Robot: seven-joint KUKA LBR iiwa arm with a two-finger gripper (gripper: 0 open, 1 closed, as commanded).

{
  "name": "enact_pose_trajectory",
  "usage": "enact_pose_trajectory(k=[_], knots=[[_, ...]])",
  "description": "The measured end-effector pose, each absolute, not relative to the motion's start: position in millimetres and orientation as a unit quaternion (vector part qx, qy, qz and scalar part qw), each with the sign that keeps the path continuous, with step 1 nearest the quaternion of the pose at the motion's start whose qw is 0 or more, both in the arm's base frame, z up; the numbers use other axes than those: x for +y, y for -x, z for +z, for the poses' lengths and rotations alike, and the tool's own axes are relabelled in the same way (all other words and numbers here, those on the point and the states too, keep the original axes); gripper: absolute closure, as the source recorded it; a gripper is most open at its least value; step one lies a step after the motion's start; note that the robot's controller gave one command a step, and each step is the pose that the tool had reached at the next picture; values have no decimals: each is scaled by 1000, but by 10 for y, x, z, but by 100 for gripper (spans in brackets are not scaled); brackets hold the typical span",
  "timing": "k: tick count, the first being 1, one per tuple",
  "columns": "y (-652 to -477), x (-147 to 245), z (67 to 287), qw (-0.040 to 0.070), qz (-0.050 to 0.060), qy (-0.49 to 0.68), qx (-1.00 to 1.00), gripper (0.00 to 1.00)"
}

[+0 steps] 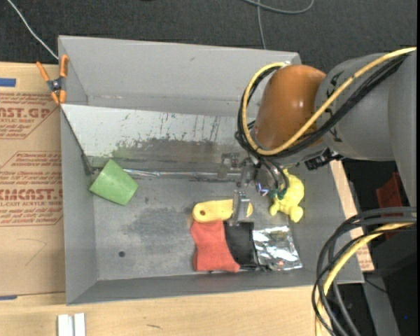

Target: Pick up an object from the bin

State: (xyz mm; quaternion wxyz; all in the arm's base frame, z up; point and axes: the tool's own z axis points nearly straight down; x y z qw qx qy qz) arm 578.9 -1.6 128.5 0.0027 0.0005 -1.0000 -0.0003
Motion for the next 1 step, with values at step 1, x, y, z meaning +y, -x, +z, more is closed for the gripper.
enact_pose_trajectory(k=[1], knots=[[-5806, -16, 1334, -1, 0, 0, -1000, 0]])
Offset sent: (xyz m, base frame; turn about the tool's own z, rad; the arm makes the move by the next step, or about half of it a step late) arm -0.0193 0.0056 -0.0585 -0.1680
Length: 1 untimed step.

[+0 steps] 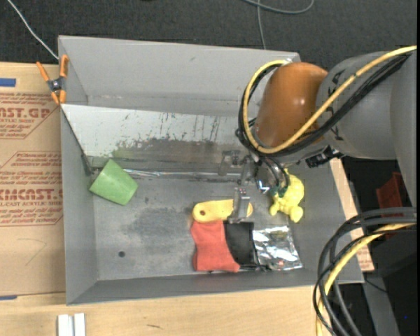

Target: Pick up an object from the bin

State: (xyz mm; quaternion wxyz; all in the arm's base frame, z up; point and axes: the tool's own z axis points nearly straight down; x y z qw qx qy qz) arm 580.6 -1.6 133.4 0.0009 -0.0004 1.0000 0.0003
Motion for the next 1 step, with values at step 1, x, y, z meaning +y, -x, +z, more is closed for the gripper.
enact_pose_trajectory(k=[1], knots=[[-5595, 48, 704, -3, 1, 82, 997, 0]])
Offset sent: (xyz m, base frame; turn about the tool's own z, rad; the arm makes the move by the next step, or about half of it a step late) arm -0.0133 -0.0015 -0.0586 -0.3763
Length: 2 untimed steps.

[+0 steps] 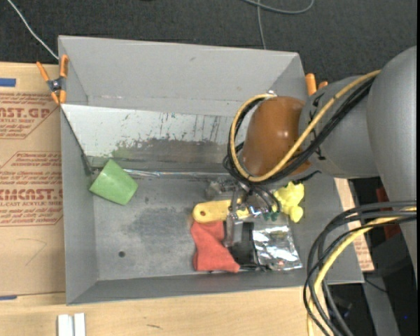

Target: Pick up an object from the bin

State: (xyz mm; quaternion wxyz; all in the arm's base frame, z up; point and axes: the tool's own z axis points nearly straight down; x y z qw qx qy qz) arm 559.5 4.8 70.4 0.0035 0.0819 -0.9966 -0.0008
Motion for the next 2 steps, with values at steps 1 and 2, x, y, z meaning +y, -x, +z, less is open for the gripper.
enact_pose_trajectory(k=[1, 2], knots=[[-5675, -23, 746, -2, 0, -187, -982, 100], [-5675, -22, 745, -2, -1, -187, -982, 100]])
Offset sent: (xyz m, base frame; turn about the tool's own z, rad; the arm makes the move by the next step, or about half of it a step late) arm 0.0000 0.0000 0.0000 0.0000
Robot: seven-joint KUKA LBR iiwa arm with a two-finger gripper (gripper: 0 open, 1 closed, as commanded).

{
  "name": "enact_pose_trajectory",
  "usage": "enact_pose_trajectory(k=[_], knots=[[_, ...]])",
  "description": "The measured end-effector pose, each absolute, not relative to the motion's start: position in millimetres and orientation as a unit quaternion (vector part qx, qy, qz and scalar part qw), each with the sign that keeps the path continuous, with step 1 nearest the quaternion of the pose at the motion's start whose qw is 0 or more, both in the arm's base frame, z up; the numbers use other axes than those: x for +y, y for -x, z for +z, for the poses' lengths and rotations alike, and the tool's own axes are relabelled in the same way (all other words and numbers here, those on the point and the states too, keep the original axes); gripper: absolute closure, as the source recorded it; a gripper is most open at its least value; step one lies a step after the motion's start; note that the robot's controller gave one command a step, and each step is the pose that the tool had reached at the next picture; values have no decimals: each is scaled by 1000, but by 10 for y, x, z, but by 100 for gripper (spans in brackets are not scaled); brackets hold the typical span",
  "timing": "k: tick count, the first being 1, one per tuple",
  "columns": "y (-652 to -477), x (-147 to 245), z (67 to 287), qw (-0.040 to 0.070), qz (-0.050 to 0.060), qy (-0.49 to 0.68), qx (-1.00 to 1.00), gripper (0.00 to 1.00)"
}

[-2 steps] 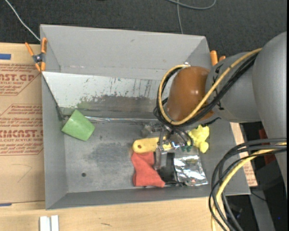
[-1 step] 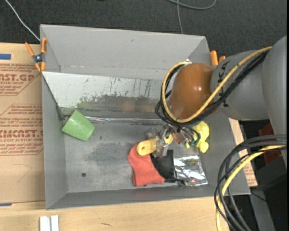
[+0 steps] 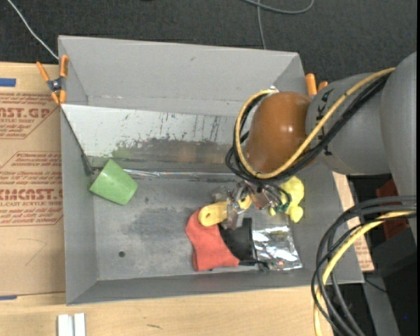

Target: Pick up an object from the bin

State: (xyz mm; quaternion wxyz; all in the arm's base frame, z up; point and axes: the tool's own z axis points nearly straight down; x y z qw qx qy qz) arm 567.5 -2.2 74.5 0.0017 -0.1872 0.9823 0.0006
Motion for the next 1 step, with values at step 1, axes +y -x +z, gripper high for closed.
enact_pose_trajectory(k=[1], knots=[[-5680, -124, 2281, 3, 1, 191, 982, 100]])
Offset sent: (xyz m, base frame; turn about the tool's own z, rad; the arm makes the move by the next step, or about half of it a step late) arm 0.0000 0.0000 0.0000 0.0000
